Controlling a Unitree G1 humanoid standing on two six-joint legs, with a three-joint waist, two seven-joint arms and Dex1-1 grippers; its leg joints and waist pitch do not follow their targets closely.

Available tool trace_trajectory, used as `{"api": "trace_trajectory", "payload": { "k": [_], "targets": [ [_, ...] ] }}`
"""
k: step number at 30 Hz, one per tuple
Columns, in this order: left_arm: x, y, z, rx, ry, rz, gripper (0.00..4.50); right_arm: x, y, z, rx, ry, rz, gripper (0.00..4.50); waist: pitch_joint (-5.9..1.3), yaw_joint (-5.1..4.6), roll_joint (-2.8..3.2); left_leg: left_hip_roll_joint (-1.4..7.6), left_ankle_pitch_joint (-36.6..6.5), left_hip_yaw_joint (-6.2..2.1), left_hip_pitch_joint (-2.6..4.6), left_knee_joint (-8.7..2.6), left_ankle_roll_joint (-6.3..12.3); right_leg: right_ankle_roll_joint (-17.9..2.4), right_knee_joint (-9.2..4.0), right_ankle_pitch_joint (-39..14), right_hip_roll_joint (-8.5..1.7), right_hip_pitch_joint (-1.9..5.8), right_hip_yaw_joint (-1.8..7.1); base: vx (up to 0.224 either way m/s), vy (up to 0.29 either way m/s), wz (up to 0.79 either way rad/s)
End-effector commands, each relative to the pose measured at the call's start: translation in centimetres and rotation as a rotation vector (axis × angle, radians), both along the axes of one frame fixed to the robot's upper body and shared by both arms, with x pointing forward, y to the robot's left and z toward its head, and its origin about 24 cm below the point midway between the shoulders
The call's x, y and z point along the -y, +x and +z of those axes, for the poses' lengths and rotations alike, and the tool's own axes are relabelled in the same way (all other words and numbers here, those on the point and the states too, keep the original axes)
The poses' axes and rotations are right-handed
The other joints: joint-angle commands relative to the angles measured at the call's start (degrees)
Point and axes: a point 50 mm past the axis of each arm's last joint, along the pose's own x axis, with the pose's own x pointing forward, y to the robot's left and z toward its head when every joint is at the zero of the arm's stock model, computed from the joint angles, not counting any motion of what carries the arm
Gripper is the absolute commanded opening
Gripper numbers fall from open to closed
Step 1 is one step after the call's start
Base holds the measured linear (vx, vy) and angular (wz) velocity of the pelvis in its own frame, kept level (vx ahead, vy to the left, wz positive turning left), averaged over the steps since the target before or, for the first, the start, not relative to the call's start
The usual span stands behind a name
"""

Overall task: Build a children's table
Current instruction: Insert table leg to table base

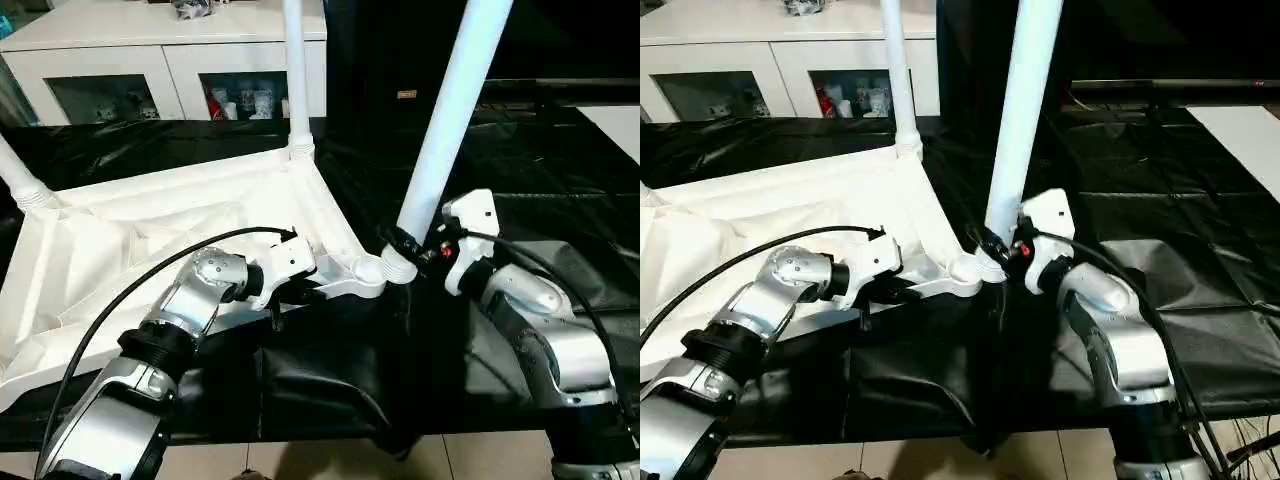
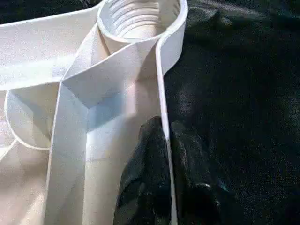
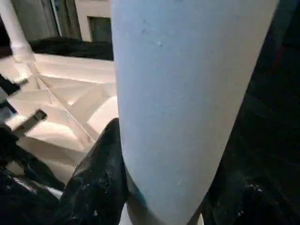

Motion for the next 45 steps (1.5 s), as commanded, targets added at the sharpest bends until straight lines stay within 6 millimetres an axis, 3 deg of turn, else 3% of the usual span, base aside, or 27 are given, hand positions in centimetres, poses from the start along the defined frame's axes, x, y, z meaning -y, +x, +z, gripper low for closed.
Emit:
{"api": "trace_trajectory", "payload": {
  "k": [1,4,10,15,23,29,33,34,35,37,38,45],
  "targets": [
    [-0.1,-0.1,-0.1,-0.001,0.007,-0.012,0.00,-0.3,0.2,0.7,-0.007,0.049,0.036,1.84,-3.93,0.17,-0.97,1.16,-10.97,0.34,0.60,-3.81,2.68,-11.21,-4.45,-12.42,-2.80,3.13,2.10,0.000,0.000,0.00],
    [-0.2,-0.3,0.0,-0.002,0.001,-0.033,0.00,-0.9,0.7,0.7,-0.056,0.084,0.093,1.84,-4.18,0.13,-0.56,1.19,-9.90,0.26,0.59,-3.70,2.69,-12.27,-4.07,-9.12,-2.76,3.27,2.07,0.000,0.000,0.00],
    [-0.2,-0.7,-0.3,-0.021,-0.004,-0.045,0.00,-1.6,1.7,-0.9,-0.154,0.001,0.129,1.84,-4.21,0.04,-0.88,1.16,-9.10,0.43,0.59,-3.54,2.54,-13.26,-3.90,-8.61,-2.89,3.29,2.04,0.000,0.000,0.00],
    [-0.1,-0.7,-0.3,-0.014,-0.001,-0.046,0.00,-1.9,2.4,-1.2,-0.179,-0.014,0.133,1.84,-4.21,-0.04,-1.22,1.24,-8.85,0.51,0.69,-3.56,2.58,-12.95,-3.86,-8.85,-2.79,3.25,2.06,0.000,0.000,0.00],
    [0.0,-0.7,-0.1,-0.003,0.000,-0.054,0.00,-2.2,3.5,-1.4,-0.187,-0.010,0.139,1.84,-4.26,-0.01,-1.13,1.23,-8.57,0.53,0.63,-3.50,2.84,-13.17,-3.75,-8.09,-2.85,3.34,2.01,0.000,0.000,0.00],
    [-0.1,-0.6,0.0,-0.001,-0.002,-0.047,0.00,-2.1,3.4,-2.0,-0.207,0.013,0.143,1.84,-4.26,-0.03,-1.09,1.24,-9.19,0.53,0.69,-3.52,2.62,-13.15,-3.80,-8.60,-2.82,3.35,2.00,0.000,0.000,0.00],
    [-0.1,-0.2,0.3,0.018,-0.034,-0.006,0.00,-1.5,3.0,-2.6,-0.214,0.110,0.120,1.84,-4.33,0.02,-0.74,1.25,-9.08,0.50,0.61,-3.48,2.77,-13.40,-3.78,-7.42,-2.89,3.39,2.03,0.000,0.000,0.00],
    [-0.1,-0.2,0.3,0.018,-0.034,-0.006,0.00,-1.5,3.0,-2.6,-0.214,0.110,0.120,1.84,-4.38,0.01,-0.90,1.19,-9.20,0.53,0.64,-3.45,2.84,-13.57,-3.77,-7.24,-2.86,3.42,1.99,0.000,0.000,0.00],
    [-0.2,-0.1,0.3,0.018,-0.039,0.004,0.00,-1.3,2.9,-3.0,-0.214,0.142,0.092,1.84,-4.36,0.08,-0.59,1.18,-9.33,0.49,0.68,-3.47,2.80,-13.62,-3.76,-7.45,-2.86,3.38,1.96,0.000,0.000,0.00],
    [-0.2,-0.1,0.3,0.021,-0.041,0.011,0.00,-1.1,2.7,-3.4,-0.217,0.157,0.077,1.84,-4.31,0.00,-0.66,1.26,-10.35,0.47,0.74,-3.59,2.50,-13.45,-3.94,-8.60,-2.87,3.34,1.92,0.000,0.000,0.00],
    [-0.3,0.0,0.3,0.021,-0.041,0.014,0.00,-0.9,2.5,-3.8,-0.211,0.164,0.066,1.84,-4.25,-0.03,-0.32,1.24,-11.06,0.45,0.79,-3.65,2.29,-13.39,-4.05,-9.15,-2.82,3.27,1.89,0.000,0.000,0.00],
    [-0.5,0.1,0.3,0.029,-0.048,0.042,0.00,-1.0,1.4,-4.9,-0.179,0.135,0.039,1.84,-4.14,-0.14,-0.25,1.24,-13.13,0.37,0.84,-3.91,1.75,-12.64,-4.35,-11.48,-2.81,3.21,1.85,0.000,0.000,0.00]
  ]
}}
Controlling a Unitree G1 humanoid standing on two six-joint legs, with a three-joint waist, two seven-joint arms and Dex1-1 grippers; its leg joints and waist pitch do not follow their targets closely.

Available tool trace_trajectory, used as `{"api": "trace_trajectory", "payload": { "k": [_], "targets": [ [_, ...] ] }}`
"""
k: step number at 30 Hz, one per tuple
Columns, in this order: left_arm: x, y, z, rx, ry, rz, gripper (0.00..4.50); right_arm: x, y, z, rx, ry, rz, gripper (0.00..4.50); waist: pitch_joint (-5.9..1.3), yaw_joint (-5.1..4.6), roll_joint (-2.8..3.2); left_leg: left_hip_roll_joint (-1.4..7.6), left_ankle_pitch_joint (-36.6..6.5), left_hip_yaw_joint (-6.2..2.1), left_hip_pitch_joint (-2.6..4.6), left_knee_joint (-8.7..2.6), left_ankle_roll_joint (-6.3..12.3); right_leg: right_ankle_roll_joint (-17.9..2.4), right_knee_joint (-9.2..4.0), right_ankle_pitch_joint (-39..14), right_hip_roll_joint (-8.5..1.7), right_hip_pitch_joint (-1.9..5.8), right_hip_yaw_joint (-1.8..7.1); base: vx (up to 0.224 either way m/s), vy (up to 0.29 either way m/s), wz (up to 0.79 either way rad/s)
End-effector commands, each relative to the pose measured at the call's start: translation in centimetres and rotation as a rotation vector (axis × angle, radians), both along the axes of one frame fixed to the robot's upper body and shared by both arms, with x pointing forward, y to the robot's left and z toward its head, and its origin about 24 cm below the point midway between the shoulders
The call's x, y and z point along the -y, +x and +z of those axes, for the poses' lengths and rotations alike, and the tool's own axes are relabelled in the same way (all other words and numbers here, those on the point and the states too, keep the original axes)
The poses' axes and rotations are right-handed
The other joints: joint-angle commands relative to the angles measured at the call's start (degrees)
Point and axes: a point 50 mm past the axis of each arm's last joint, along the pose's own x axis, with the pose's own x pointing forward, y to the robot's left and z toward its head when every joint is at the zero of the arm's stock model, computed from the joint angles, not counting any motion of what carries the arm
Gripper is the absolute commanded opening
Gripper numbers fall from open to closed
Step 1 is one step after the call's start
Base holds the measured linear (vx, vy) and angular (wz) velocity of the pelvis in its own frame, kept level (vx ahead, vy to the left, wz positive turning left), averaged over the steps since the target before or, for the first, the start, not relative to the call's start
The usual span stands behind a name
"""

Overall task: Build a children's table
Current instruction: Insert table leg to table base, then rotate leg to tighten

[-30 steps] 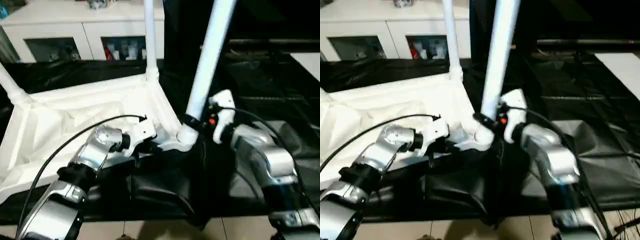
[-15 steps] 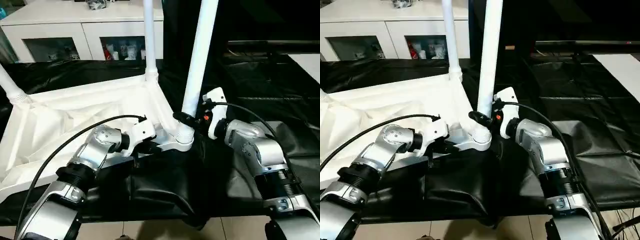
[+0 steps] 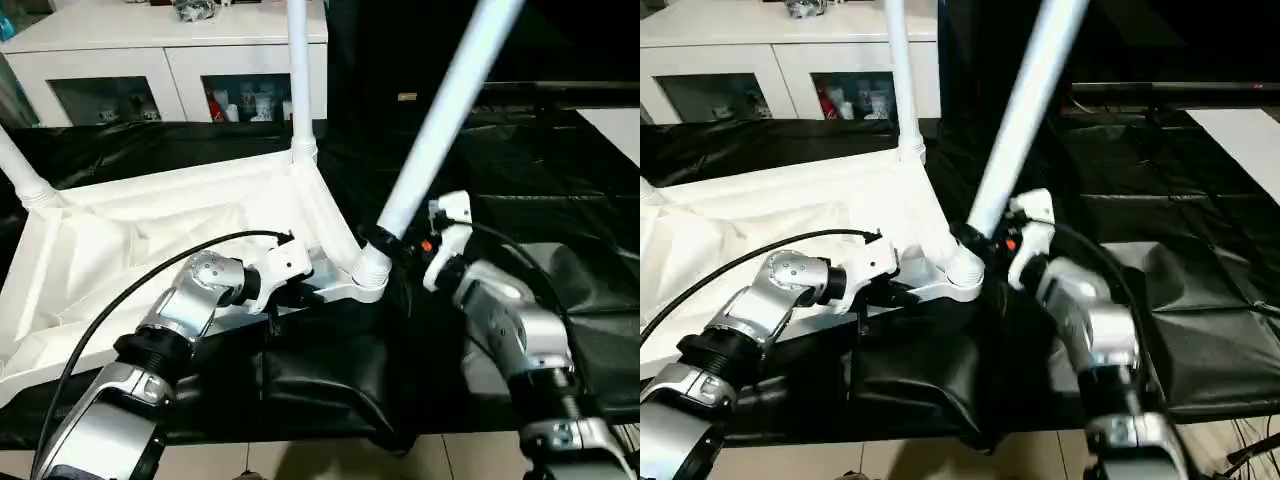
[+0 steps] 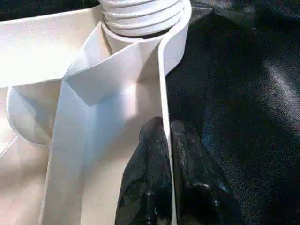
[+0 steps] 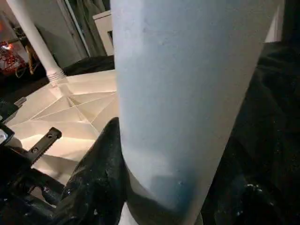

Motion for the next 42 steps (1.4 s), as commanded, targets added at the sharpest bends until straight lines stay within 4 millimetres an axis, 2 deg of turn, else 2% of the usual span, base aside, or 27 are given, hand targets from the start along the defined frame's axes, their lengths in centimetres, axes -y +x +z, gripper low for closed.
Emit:
{"api": "trace_trajectory", "payload": {
  "k": [1,6,9,12,13,15,16,17,19,25,33,37,42],
  "targets": [
    [-0.3,0.5,0.6,0.040,-0.033,0.038,0.00,-0.2,-0.6,-1.3,-0.041,-0.061,0.006,1.84,-3.97,0.03,-0.10,1.25,-13.19,0.12,0.74,-4.00,1.68,-12.53,-4.37,-11.59,-2.62,3.11,1.90,0.000,0.000,0.00],
    [-0.4,0.5,0.6,0.044,-0.019,0.035,0.00,-1.2,-1.2,-1.3,-0.013,-0.127,0.076,1.84,-3.98,-0.05,-0.15,1.23,-12.90,0.12,0.66,-4.03,1.88,-12.46,-4.31,-10.70,-2.59,3.11,1.90,0.000,0.000,0.00],
    [-0.4,0.4,0.5,0.045,-0.004,0.022,0.00,-1.7,-1.3,-1.2,-0.008,-0.151,0.117,1.84,-3.87,-0.08,-0.35,1.26,-13.82,0.18,0.69,-4.09,1.81,-12.12,-4.52,-12.19,-2.61,3.01,1.96,0.000,0.000,0.00],
    [-0.4,0.4,0.5,0.048,0.009,0.008,0.00,-2.0,-1.3,-1.3,-0.018,-0.184,0.165,1.84,-3.89,-0.16,-0.27,1.24,-14.01,0.10,0.63,-4.09,1.77,-11.94,-4.50,-12.69,-2.59,3.07,1.93,0.000,0.000,0.00],
    [-0.4,0.3,0.5,0.049,0.013,0.005,0.00,-2.1,-1.3,-1.4,-0.027,-0.202,0.188,1.84,-3.91,-0.13,-0.62,1.26,-13.43,0.10,0.61,-4.06,1.96,-11.97,-4.38,-12.39,-2.66,3.11,1.95,0.000,0.000,0.00],
    [-0.5,0.3,0.4,0.051,0.019,0.002,0.00,-2.2,-1.4,-1.7,-0.052,-0.232,0.225,1.84,-3.84,-0.15,-0.61,1.26,-13.18,0.17,0.58,-4.03,2.29,-12.03,-4.44,-12.61,-2.63,3.03,1.96,0.000,0.000,0.00],
    [-0.5,0.3,0.4,0.051,0.019,0.002,0.00,-2.3,-1.5,-1.9,-0.061,-0.244,0.236,1.84,-3.84,-0.15,-0.61,1.26,-13.18,0.17,0.58,-4.03,2.29,-12.03,-4.44,-12.61,-2.63,3.03,1.96,0.000,0.000,0.00],
    [-0.5,0.3,0.4,0.051,0.019,0.002,0.00,-2.3,-1.6,-2.0,-0.074,-0.259,0.256,1.84,-3.85,-0.13,-0.99,1.25,-12.87,0.21,0.53,-4.00,2.43,-11.91,-4.40,-12.89,-2.66,3.07,1.96,0.000,0.000,0.00],
    [-0.5,0.2,0.4,0.052,0.018,0.002,0.00,-2.2,-1.7,-2.2,-0.086,-0.268,0.274,1.84,-3.77,-0.08,-0.86,1.34,-13.00,0.23,0.60,-4.03,2.47,-11.68,-4.53,-13.70,-2.73,2.92,2.02,0.000,0.000,0.00],
    [-0.5,0.1,0.4,0.051,0.023,-0.020,0.00,-2.1,-1.8,-2.6,-0.097,-0.278,0.305,1.84,-3.83,-0.11,-1.13,1.38,-13.56,0.20,0.67,-4.11,2.25,-11.56,-4.54,-13.71,-2.73,2.86,2.01,0.000,0.000,0.00],
    [-0.6,-1.4,0.6,-0.026,0.003,-0.220,0.00,-1.7,-2.4,-2.8,-0.083,-0.264,0.442,1.84,-3.78,-0.15,-1.02,1.66,-16.50,0.06,0.81,-4.47,1.81,-11.80,-4.61,-14.34,-2.73,2.72,2.00,0.000,0.000,0.00],
    [-0.6,-1.6,0.7,-0.043,0.002,-0.244,0.00,-1.3,-2.5,-2.7,-0.086,-0.269,0.467,1.84,-3.79,-0.25,-1.09,1.67,-17.83,0.08,1.04,-4.54,1.30,-12.26,-4.62,-14.12,-2.65,2.61,2.02,0.000,0.000,0.00],
    [-0.8,-1.4,0.8,-0.037,0.016,-0.242,0.00,-0.9,-2.5,-2.9,-0.088,-0.283,0.484,1.84,-3.86,-0.08,-1.23,1.67,-17.23,0.06,0.90,-4.56,1.21,-12.12,-4.60,-14.26,-2.76,2.73,2.01,0.000,0.000,0.00]
  ]
}}
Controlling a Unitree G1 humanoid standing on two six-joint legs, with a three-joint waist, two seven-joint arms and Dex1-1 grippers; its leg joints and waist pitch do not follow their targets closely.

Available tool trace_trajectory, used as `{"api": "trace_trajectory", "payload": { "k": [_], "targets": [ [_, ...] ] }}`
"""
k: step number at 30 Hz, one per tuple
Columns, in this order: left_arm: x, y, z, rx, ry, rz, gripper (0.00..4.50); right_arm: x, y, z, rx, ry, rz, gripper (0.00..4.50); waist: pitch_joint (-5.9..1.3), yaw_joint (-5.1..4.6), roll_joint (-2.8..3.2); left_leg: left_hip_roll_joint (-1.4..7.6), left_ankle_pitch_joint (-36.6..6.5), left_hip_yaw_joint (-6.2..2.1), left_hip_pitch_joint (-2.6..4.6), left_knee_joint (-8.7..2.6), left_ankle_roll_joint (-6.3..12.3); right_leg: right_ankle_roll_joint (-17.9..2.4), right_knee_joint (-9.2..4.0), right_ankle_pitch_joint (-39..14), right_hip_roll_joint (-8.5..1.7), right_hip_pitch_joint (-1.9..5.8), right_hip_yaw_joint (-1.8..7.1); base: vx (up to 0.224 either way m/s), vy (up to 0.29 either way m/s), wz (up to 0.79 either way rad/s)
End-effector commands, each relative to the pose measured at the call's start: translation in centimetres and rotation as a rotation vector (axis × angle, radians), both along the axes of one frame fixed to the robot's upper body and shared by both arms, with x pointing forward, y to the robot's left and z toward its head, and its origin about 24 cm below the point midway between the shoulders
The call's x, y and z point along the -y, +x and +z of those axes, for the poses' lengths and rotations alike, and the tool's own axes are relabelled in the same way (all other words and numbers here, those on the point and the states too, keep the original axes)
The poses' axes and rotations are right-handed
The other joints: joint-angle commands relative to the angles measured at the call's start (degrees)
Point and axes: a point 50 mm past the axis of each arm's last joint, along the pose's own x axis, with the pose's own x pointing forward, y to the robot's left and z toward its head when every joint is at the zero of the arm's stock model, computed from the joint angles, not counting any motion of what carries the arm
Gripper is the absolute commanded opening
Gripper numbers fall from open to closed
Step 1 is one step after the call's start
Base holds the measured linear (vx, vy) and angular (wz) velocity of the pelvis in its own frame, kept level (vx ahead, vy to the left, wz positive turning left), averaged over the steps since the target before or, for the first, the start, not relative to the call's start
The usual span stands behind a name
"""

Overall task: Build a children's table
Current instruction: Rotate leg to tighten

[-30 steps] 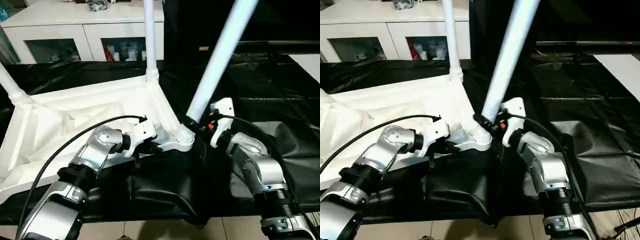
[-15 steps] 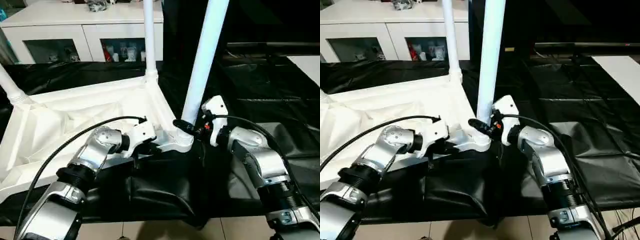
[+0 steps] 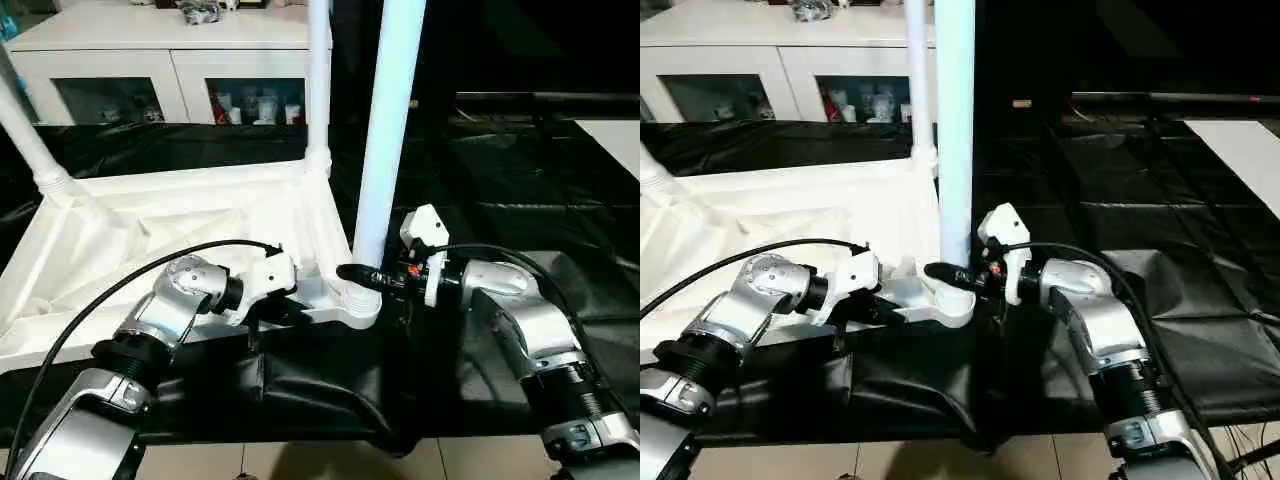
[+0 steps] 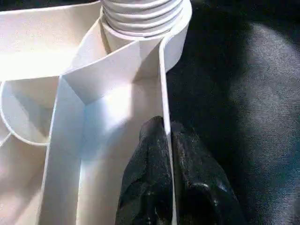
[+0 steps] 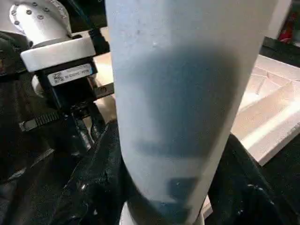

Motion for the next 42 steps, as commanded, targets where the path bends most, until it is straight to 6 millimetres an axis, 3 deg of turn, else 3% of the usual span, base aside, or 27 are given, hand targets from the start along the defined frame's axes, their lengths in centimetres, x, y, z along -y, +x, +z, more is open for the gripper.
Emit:
{"api": "trace_trajectory", "payload": {
  "k": [1,10,12,15,16,17,18,19,20,21,22,23,24,25,26,27,28,29,30,31,32,33,36,37,38,39,42],
  "targets": [
    [1.0,0.0,1.0,0.037,-0.010,-0.089,0.00,0.3,-1.2,-3.6,-0.157,-0.075,0.013,1.84,-3.18,-0.14,-0.05,1.64,-17.19,0.04,0.85,-4.51,1.20,-12.21,-4.52,-14.13,-2.67,2.59,2.12,0.000,0.000,0.00],
    [0.5,0.8,0.3,0.040,0.046,0.022,0.00,0.5,-0.9,-4.8,-0.152,-0.109,-0.092,1.84,-2.93,-0.23,-0.10,1.60,-18.54,0.07,0.90,-4.65,0.88,-11.67,-4.85,-16.73,-2.73,2.30,2.14,0.000,0.000,0.00],
    [0.7,1.2,0.1,0.030,0.028,0.105,0.00,1.1,0.0,-5.5,-0.137,-0.144,-0.236,1.84,-2.06,-0.62,-0.14,1.34,-24.85,-0.09,1.64,-4.81,-0.76,-9.28,-5.87,-27.92,-2.82,1.58,1.90,0.000,0.000,0.00],
    [1.5,1.9,-0.3,0.004,0.010,0.221,0.00,1.8,1.1,-6.3,-0.159,-0.128,-0.465,1.84,-1.37,-2.14,0.03,0.68,-32.99,-1.32,2.97,-4.40,-2.50,-2.32,-8.35,-44.60,-2.98,0.83,-0.09,-0.041,0.006,-0.04],
    [1.5,1.9,-0.3,0.004,0.010,0.221,0.00,1.8,1.1,-6.3,-0.159,-0.128,-0.465,1.84,-1.37,-2.14,0.03,0.68,-32.99,-1.32,2.97,-4.40,-2.50,-2.32,-8.35,-44.60,-2.98,0.83,-0.09,-0.074,0.028,-0.09],
    [1.8,2.0,-0.4,-0.007,0.008,0.255,0.00,1.8,1.3,-6.5,-0.157,-0.131,-0.504,1.84,-1.12,-3.05,0.64,0.75,-37.58,-1.86,3.69,-4.48,-2.63,-1.03,-9.33,-44.74,-2.56,0.76,-1.68,-0.061,0.055,-0.11],
    [2.2,2.3,-0.4,-0.016,0.006,0.298,0.00,1.8,1.6,-6.6,-0.152,-0.137,-0.552,1.84,-1.09,-3.72,1.51,1.32,-42.05,-2.75,3.51,-5.53,-2.65,-1.34,-9.19,-40.00,-2.29,2.08,-3.03,-0.061,0.055,-0.11],
    [2.6,2.6,-0.5,-0.031,0.005,0.340,0.00,1.9,1.9,-6.7,-0.156,-0.143,-0.593,1.84,-1.05,-4.30,1.93,2.50,-47.19,-3.56,2.07,-7.54,-2.83,-2.77,-6.87,-31.53,-1.90,4.37,-3.36,-0.031,0.068,-0.11],
    [2.9,2.8,-0.5,-0.043,0.004,0.374,0.00,1.9,2.1,-6.8,-0.157,-0.148,-0.627,1.84,-1.15,-3.76,2.42,3.32,-49.25,-3.95,1.34,-8.75,-3.07,-4.04,-4.26,-26.09,-2.08,5.59,-2.49,-0.082,0.040,-0.02],
    [2.9,2.8,-0.5,-0.043,0.004,0.374,0.00,1.9,2.1,-6.8,-0.157,-0.148,-0.627,1.84,-0.83,-2.23,2.07,3.99,-52.72,-2.22,0.49,-11.97,-3.46,-5.68,0.58,-19.37,-1.19,6.46,-1.19,-0.082,0.040,-0.02],
    [3.1,2.9,-0.5,-0.052,0.002,0.401,0.00,1.9,2.3,-6.8,-0.156,-0.152,-0.650,1.84,-0.61,-1.89,1.22,3.37,-50.62,-1.14,1.52,-11.52,-3.17,-5.44,-0.53,-23.44,-1.16,5.03,-0.26,-0.067,-0.026,0.13],
    [3.2,3.0,-0.5,-0.058,0.001,0.417,0.00,1.9,2.4,-6.8,-0.156,-0.154,-0.664,1.84,-0.58,-2.47,-0.28,1.56,-46.75,-0.50,4.07,-8.36,-3.34,-4.33,-5.14,-34.39,-1.64,2.05,-0.06,0.026,-0.069,0.13],
    [4.2,3.9,-0.2,-0.064,0.000,0.522,0.00,1.8,3.2,-7.0,-0.155,-0.182,-0.776,1.84,0.31,-3.53,-1.79,-3.13,-30.61,0.44,10.95,4.30,-1.64,-0.97,-15.14,-57.92,-4.87,-5.41,-3.21,0.026,-0.069,0.13],
    [4.6,4.2,-0.1,-0.056,0.004,0.560,0.00,1.7,3.5,-7.0,-0.155,-0.190,-0.825,1.84,0.47,-4.30,-1.18,-2.45,-22.61,-0.75,7.40,4.69,-0.01,1.30,-14.83,-61.22,-6.85,-1.06,-5.97,0.017,0.037,-0.30],
    [4.9,4.4,-0.1,-0.057,0.000,0.586,0.00,1.7,3.7,-7.0,-0.154,-0.192,-0.859,1.84,-0.44,-4.65,0.93,-1.00,-24.85,-1.60,4.94,1.51,-0.46,2.72,-12.56,-54.18,-6.47,2.67,-7.90,0.052,0.162,-0.57],
    [5.0,4.4,-0.1,-0.059,-0.001,0.598,0.00,1.5,3.8,-7.0,-0.160,-0.186,-0.875,1.84,-0.12,-5.49,1.93,0.88,-32.81,-2.78,2.91,-1.77,-1.64,3.56,-10.67,-45.42,-4.88,5.09,-10.20,0.052,0.162,-0.57],
    [5.1,4.5,-0.1,-0.060,0.001,0.613,0.00,1.4,4.0,-7.1,-0.168,-0.179,-0.896,1.84,-0.44,-3.54,4.48,2.59,-52.13,-4.31,-1.19,-9.39,-2.37,-2.23,2.04,-6.91,-1.69,8.63,-5.02,0.024,0.089,-0.19],
    [5.2,4.6,-0.1,-0.054,0.006,0.626,0.00,1.3,4.1,-7.1,-0.174,-0.175,-0.915,1.84,-1.08,-3.72,3.14,3.01,-51.78,-4.59,2.14,-9.49,-1.39,-2.98,1.83,-4.64,-1.52,5.76,-3.29,0.000,0.000,0.00],
    [5.3,4.7,0.0,-0.047,0.014,0.641,0.00,1.1,4.3,-7.1,-0.179,-0.173,-0.936,1.84,-0.48,-4.48,0.55,0.31,-44.59,-4.25,4.06,-5.06,-2.68,-5.28,-4.94,-25.53,-4.39,2.95,-1.83,0.000,0.000,0.00],
    [5.3,4.8,0.0,-0.043,0.017,0.650,0.00,1.0,4.3,-7.1,-0.190,-0.171,-0.950,1.84,-1.02,-4.63,0.55,-0.47,-39.02,-3.59,3.12,-3.70,-3.10,-4.49,-6.44,-37.77,-5.64,3.38,-1.90,0.062,-0.045,-0.07],
    [5.3,4.9,0.0,-0.043,0.018,0.653,0.00,1.0,4.4,-7.1,-0.194,-0.171,-0.958,1.84,-1.20,-4.35,-0.40,-0.66,-30.60,-3.47,1.81,-2.91,-1.72,-2.94,-7.78,-47.26,-6.36,3.38,-1.34,0.000,0.000,0.00],
    [5.4,4.9,0.1,-0.046,0.020,0.653,0.00,0.9,4.5,-7.1,-0.199,-0.167,-0.965,1.84,-2.04,-3.75,-0.34,-0.07,-22.65,-3.33,0.67,-3.63,-0.28,-3.91,-7.22,-41.79,-6.20,4.26,-0.60,0.000,0.000,0.00],
    [5.4,4.8,0.0,-0.052,0.030,0.646,0.00,0.6,4.7,-7.0,-0.208,-0.151,-0.967,1.84,-2.86,-2.71,0.50,1.08,-6.49,-1.94,0.42,-3.79,3.84,-12.33,-5.04,-13.08,-4.76,4.11,-0.23,0.016,-0.058,0.11],
    [5.4,4.8,0.0,-0.052,0.034,0.648,0.00,0.5,4.7,-7.0,-0.210,-0.153,-0.967,1.84,-2.61,-2.78,0.67,1.18,-8.62,-1.70,0.37,-4.22,4.27,-13.18,-5.05,-12.77,-4.51,4.07,-0.37,0.000,0.000,0.00],
    [5.4,4.9,-0.1,-0.052,0.036,0.649,0.00,0.4,4.8,-7.0,-0.211,-0.155,-0.966,1.84,-1.84,-3.07,0.80,0.98,-19.18,-1.32,0.18,-4.77,2.80,-12.77,-5.40,-20.13,-3.94,3.66,-0.63,0.000,0.000,0.00],
    [5.4,4.9,-0.1,-0.053,0.037,0.651,0.00,0.4,4.8,-7.0,-0.211,-0.156,-0.965,1.84,-2.06,-3.03,0.88,1.06,-24.81,-1.55,0.61,-4.99,0.44,-11.03,-5.79,-25.62,-3.96,3.59,-0.55,0.000,0.000,0.00],
    [5.3,4.9,-0.1,-0.052,0.042,0.654,0.00,0.2,4.9,-7.0,-0.209,-0.160,-0.954,1.84,-2.49,-2.95,0.37,1.11,-23.47,-1.70,0.27,-5.41,-0.26,-10.56,-5.59,-21.04,-3.55,3.65,0.15,0.000,0.000,0.00]
  ]
}}
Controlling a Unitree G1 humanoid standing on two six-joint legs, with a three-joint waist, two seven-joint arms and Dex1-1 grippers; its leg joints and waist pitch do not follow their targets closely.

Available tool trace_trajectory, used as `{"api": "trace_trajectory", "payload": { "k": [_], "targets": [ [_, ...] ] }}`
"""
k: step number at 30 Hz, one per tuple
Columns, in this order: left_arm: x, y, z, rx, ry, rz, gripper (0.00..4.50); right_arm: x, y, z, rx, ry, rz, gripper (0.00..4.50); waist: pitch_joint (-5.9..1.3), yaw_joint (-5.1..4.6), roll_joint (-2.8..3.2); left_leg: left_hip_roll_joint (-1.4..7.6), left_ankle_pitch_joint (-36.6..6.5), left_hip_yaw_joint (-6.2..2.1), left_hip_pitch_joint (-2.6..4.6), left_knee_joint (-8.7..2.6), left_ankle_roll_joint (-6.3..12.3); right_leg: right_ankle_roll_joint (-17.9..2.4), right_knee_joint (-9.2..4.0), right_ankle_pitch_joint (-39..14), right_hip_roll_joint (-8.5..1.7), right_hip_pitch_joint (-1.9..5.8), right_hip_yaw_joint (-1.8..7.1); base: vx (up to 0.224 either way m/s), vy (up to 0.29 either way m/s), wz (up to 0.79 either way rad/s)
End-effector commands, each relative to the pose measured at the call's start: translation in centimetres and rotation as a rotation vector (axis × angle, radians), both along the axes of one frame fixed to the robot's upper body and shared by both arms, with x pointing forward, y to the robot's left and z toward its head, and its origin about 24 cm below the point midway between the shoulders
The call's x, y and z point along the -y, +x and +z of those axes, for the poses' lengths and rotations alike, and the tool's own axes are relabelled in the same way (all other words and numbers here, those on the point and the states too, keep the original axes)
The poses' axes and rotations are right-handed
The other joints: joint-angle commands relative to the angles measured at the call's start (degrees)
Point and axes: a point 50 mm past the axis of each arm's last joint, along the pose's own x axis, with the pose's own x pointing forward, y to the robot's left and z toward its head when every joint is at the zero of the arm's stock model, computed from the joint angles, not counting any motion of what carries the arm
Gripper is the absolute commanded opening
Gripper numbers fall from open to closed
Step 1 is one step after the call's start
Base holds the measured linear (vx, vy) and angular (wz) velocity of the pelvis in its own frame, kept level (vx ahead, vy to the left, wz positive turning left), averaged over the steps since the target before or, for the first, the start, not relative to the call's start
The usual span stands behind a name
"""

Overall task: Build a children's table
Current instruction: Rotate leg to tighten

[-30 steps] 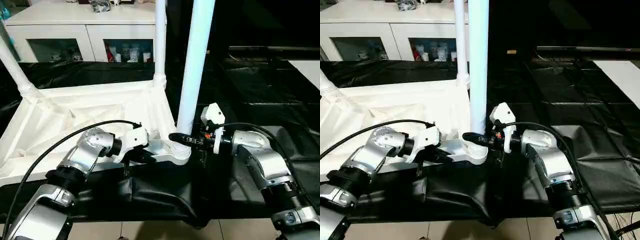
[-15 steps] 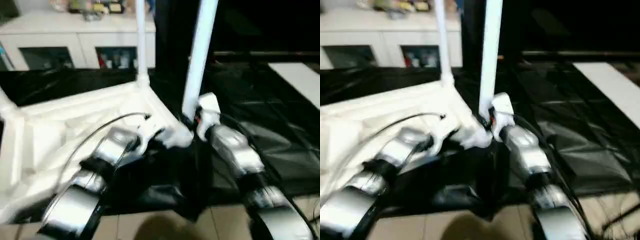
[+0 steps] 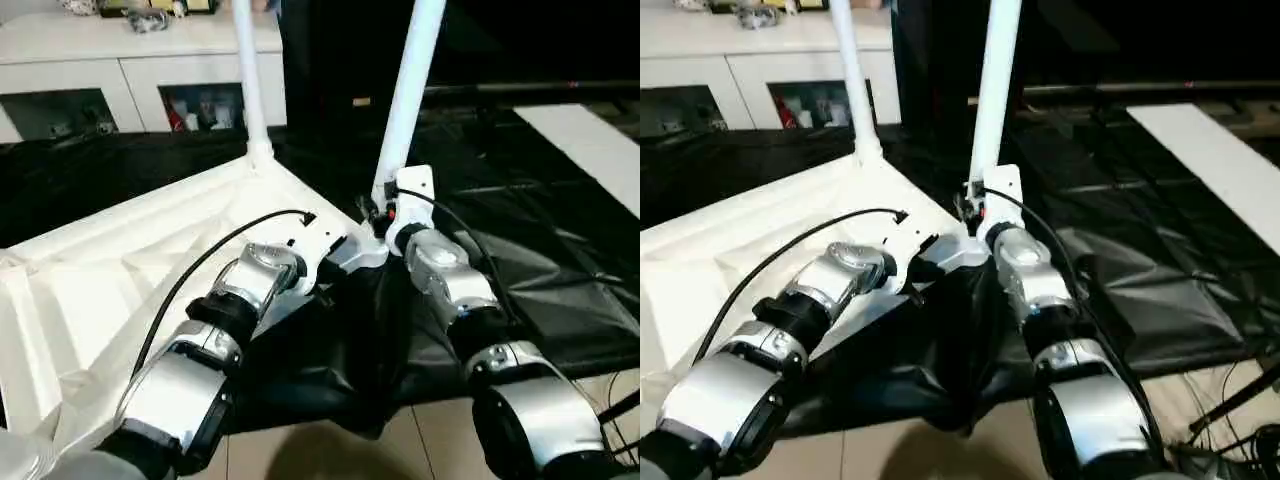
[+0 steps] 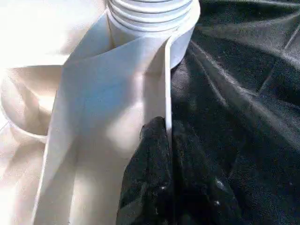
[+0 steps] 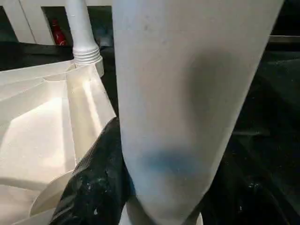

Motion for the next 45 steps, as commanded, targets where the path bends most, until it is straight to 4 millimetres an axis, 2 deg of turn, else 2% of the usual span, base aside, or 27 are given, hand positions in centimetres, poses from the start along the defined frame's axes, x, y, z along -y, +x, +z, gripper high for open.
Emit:
{"api": "trace_trajectory", "payload": {
  "k": [1,3,7,8,11,12,13,16,19,24,26,27,28,29,30,32,33,35,39,43,45],
  "targets": [
    [-1.7,0.4,-0.2,0.000,0.047,0.061,0.00,2.2,-2.2,-5.8,-0.248,-0.079,-0.083,1.84,-2.66,0.10,0.13,1.23,-21.61,0.16,-0.46,-5.07,0.12,-12.17,-5.23,-16.84,-2.14,1.19,2.44,0.000,0.000,0.00],
    [-1.8,0.4,-0.2,0.003,0.050,0.056,0.00,1.9,-2.1,-5.6,-0.228,-0.070,-0.054,1.84,-2.66,0.22,0.16,1.25,-20.80,0.49,-0.41,-5.01,0.59,-12.57,-5.26,-15.93,-2.19,1.09,2.55,0.000,0.000,0.00],
    [-1.9,0.5,-0.1,0.018,0.053,0.044,0.00,1.0,-1.9,-4.8,-0.173,0.013,0.008,1.84,-2.43,0.22,0.12,1.35,-23.14,0.73,-0.18,-5.12,0.90,-12.21,-5.60,-18.66,-2.24,0.83,2.69,0.000,0.000,0.00],
    [-2.0,0.5,-0.1,0.021,0.053,0.041,0.00,0.8,-1.8,-4.6,-0.162,0.027,0.017,2.40,-2.40,0.25,0.11,1.36,-23.31,0.76,-0.11,-5.15,0.94,-12.14,-5.71,-19.17,-2.21,0.73,2.74,0.000,0.000,0.00],
    [-2.1,0.5,0.0,0.026,0.054,0.031,0.00,0.6,-1.7,-4.1,-0.136,0.051,0.035,2.60,-2.52,0.29,0.11,1.38,-22.85,0.86,-0.03,-5.09,1.18,-12.64,-5.72,-18.41,-2.23,0.69,2.85,0.000,0.000,0.00],
    [-2.2,0.5,0.0,0.025,0.053,0.025,0.00,0.5,-1.6,-3.9,-0.129,0.071,0.046,2.73,-2.91,0.37,0.10,1.37,-20.31,0.95,-0.23,-4.91,1.55,-13.60,-5.44,-14.60,-2.32,1.00,2.99,0.000,0.000,0.00],
    [-2.2,0.5,0.0,0.026,0.051,0.021,0.00,0.5,-1.6,-3.8,-0.126,0.073,0.049,2.88,-3.24,0.33,-0.24,1.39,-15.93,0.98,-0.76,-4.73,2.45,-14.42,-4.63,-8.72,-2.10,1.52,2.91,0.000,0.000,0.00],
    [-2.3,0.5,0.0,0.027,0.043,0.008,0.00,0.3,-1.5,-3.4,-0.096,0.085,0.090,3.00,-3.12,0.60,0.25,1.42,-13.44,1.40,-0.56,-4.51,4.16,-15.84,-4.56,-6.28,-2.13,1.20,2.81,0.000,0.000,0.00],
    [-2.3,0.5,0.1,0.031,0.040,-0.011,0.00,0.4,-1.4,-3.0,-0.076,0.105,0.119,3.32,-3.30,0.71,0.29,1.46,-9.53,1.52,-0.79,-4.15,5.64,-17.25,-3.95,-1.34,-2.14,1.54,2.70,0.000,0.000,0.00],
    [-2.0,0.2,0.4,0.054,0.020,-0.104,0.00,0.5,-1.7,-2.2,-0.022,0.107,0.244,3.75,-3.37,0.88,0.37,1.67,-8.95,1.63,-0.52,-4.01,7.05,-18.22,-3.73,1.66,-2.12,1.63,2.68,0.000,0.000,0.00],
    [-2.0,-0.2,0.6,0.051,0.001,-0.188,0.00,1.2,-2.1,-1.7,0.010,0.071,0.333,3.88,-3.41,1.02,0.16,1.57,-8.14,1.71,-0.65,-3.82,8.02,-18.54,-3.61,3.58,-2.09,1.83,2.67,0.000,0.000,0.00],
    [-2.1,-0.3,0.6,0.044,-0.002,-0.196,0.00,1.4,-2.3,-1.6,0.016,0.059,0.355,3.95,-3.43,1.17,0.42,1.63,-7.49,1.69,-0.59,-3.76,8.50,-18.70,-3.45,4.51,-2.13,1.78,2.66,0.000,0.000,0.00],
    [-2.2,-0.7,0.7,0.047,-0.015,-0.263,0.00,1.9,-2.8,-1.6,0.017,0.036,0.413,3.95,-3.40,1.46,0.24,1.67,-7.42,1.73,-0.44,-3.72,8.84,-18.74,-3.60,4.43,-2.06,1.80,2.65,0.000,0.000,0.00],
    [-2.4,-0.9,0.7,0.040,-0.018,-0.279,0.00,2.2,-3.0,-1.5,0.016,0.028,0.445,3.95,-3.44,1.70,0.56,1.75,-7.43,1.77,-0.38,-3.70,8.84,-18.77,-3.49,4.44,-2.13,1.77,2.70,0.000,0.000,0.00],
    [-2.5,-1.1,0.8,0.048,-0.018,-0.314,0.00,2.5,-3.5,-1.5,0.019,0.015,0.487,3.95,-3.44,1.91,0.34,1.79,-7.15,1.87,-0.36,-3.66,8.80,-18.82,-3.43,4.64,-2.04,1.74,2.75,0.000,0.000,0.00],
    [-2.8,-1.5,0.9,0.044,-0.031,-0.377,0.00,3.2,-4.2,-1.3,0.019,-0.003,0.545,3.95,-3.41,2.58,0.39,1.98,-6.52,1.89,-0.19,-3.62,9.01,-18.65,-3.41,4.92,-2.04,1.74,2.80,0.000,0.000,0.00],
    [-3.1,-1.8,1.0,0.044,-0.032,-0.410,0.00,3.6,-4.6,-1.2,0.027,-0.013,0.588,3.95,-3.53,2.96,0.85,2.01,-5.38,2.02,-0.08,-3.50,8.98,-18.82,-3.15,5.82,-1.99,1.53,2.78,0.000,0.000,0.00],
    [-3.3,-2.1,1.1,0.044,-0.037,-0.455,0.00,3.9,-5.0,-1.1,0.039,-0.019,0.621,3.95,-3.41,3.04,0.65,2.01,-5.69,2.08,-0.26,-3.56,8.80,-18.70,-3.14,5.46,-1.92,1.58,2.76,0.000,0.000,0.00],
    [-4.1,-3.5,1.4,0.028,-0.060,-0.600,0.00,4.2,-6.4,-0.6,0.081,-0.029,0.736,3.95,-3.49,3.55,0.81,2.36,-6.20,2.38,0.03,-3.65,7.77,-18.41,-3.02,5.08,-1.92,1.40,2.79,0.000,0.000,0.00],
    [-4.3,-4.1,1.7,0.039,-0.067,-0.652,0.00,4.0,-7.6,-0.9,0.060,-0.076,0.846,3.95,-3.37,3.69,0.86,2.28,-7.42,2.59,0.10,-3.74,6.40,-17.82,-3.07,3.52,-1.74,1.32,2.81,0.000,0.000,0.00],
    [-4.4,-4.2,1.8,0.041,-0.072,-0.660,0.00,3.9,-7.9,-1.0,0.052,-0.097,0.888,3.95,-3.43,3.92,0.85,2.32,-7.13,2.59,0.13,-3.69,6.39,-17.53,-3.05,3.72,-1.86,1.32,2.90,0.000,0.000,0.00]
  ]
}}
